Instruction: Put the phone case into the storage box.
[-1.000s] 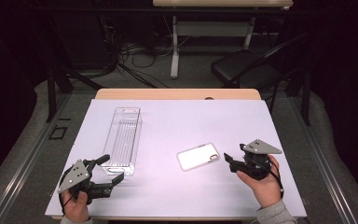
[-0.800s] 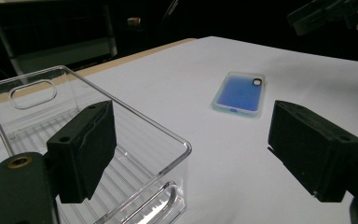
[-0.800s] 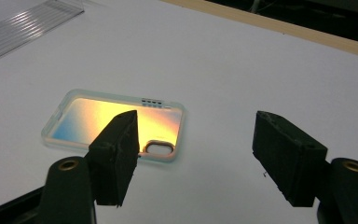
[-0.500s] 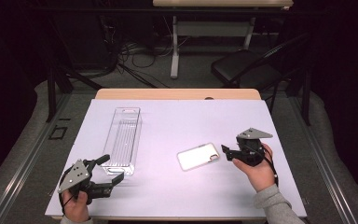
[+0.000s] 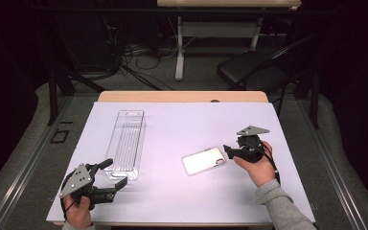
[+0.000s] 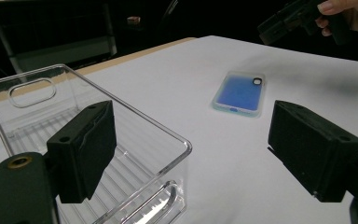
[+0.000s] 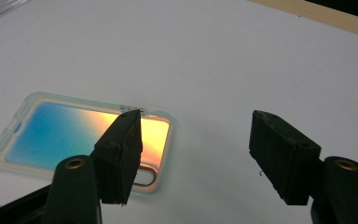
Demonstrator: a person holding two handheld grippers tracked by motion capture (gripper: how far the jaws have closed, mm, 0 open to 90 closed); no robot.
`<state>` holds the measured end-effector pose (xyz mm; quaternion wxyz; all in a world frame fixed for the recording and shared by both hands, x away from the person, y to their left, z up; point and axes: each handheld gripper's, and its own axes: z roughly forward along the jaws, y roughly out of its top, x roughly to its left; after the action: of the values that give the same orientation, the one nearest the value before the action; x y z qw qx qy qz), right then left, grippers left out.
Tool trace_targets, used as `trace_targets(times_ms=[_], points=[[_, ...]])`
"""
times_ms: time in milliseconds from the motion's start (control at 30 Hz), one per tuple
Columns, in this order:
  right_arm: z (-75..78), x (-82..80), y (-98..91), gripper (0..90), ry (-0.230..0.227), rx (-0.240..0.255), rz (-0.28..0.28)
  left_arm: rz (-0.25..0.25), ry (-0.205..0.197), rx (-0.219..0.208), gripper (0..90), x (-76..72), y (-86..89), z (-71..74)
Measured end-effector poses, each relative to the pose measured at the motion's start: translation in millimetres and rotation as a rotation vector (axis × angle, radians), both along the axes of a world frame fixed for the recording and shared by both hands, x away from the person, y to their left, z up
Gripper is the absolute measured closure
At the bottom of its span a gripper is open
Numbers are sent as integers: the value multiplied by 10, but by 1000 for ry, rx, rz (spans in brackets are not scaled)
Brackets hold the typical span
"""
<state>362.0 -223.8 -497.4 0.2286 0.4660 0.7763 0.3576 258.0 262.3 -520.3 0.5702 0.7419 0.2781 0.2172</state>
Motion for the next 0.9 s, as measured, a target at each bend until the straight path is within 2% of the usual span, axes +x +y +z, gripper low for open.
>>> trace_targets(times_ms=[67,100,200,300,333,367,467,533,600,633,667,700,767,900], points=[[-4,15,7,354,4,4,0,-1,1,0,155,0,-2,0],[-4,44,25,357,40,7,3,-2,2,0,155,0,-3,-1],[7,68,50,360,66,2,12,-4,3,0,155,0,-3,-1],[46,119,97,379,117,2,19,-4,2,0,155,0,-2,0],[46,119,97,379,117,2,19,-3,1,-1,155,0,-1,0],[66,152,114,382,150,-19,13,-3,1,-1,155,-1,0,0],[99,184,142,405,170,-42,7,-5,2,-2,155,0,2,0],[108,216,160,403,209,-60,6,-1,3,-1,155,0,0,-1],[111,230,171,405,221,-69,7,-2,3,-1,155,1,-1,-1],[111,263,188,410,249,-82,17,-3,4,0,155,2,-2,-1],[111,263,188,410,249,-82,17,-3,4,0,155,2,-2,-1],[101,298,208,416,278,-113,32,-3,4,0,155,2,-2,-1],[90,322,226,425,293,-129,42,-2,5,1,155,3,-2,-2],[68,357,253,436,327,-122,61,-3,6,1,155,3,0,-2]])
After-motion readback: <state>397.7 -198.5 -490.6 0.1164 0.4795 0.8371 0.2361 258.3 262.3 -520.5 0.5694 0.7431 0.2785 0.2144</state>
